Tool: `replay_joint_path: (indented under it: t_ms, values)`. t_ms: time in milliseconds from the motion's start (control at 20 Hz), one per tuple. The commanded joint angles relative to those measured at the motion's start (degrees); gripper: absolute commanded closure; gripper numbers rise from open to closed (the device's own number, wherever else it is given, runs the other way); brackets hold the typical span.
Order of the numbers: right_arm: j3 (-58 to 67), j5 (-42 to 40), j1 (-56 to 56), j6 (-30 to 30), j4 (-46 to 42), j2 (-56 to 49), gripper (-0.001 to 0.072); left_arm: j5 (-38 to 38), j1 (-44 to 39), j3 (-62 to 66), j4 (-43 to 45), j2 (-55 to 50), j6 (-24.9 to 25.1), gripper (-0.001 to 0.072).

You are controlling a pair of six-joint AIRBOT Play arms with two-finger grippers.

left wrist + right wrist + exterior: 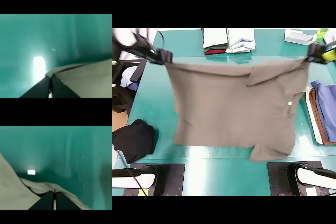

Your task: Fold the shirts.

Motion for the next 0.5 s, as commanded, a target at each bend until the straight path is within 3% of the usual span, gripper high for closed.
replay_joint_path:
  t_ms: [0,200,450]
  values:
    - [-3.9,-5.2,0.3,-0.9,0.3,-9.7,0.0693,2.5,3.2,-1.5,-8.3,-9.2,3.5,0.0682]
    - [1.9,-5.0,0.2,-1.0,0.3,-15.7,0.0692,3.6,4.3,-1.2,-8.9,-10.7,5.7,0.0682]
    - [5.3,2.1,-2.0,-5.0,0.2,-16.2,0.0692,-4.8,6.3,-1.8,-15.3,-10.6,11.0,0.0682]
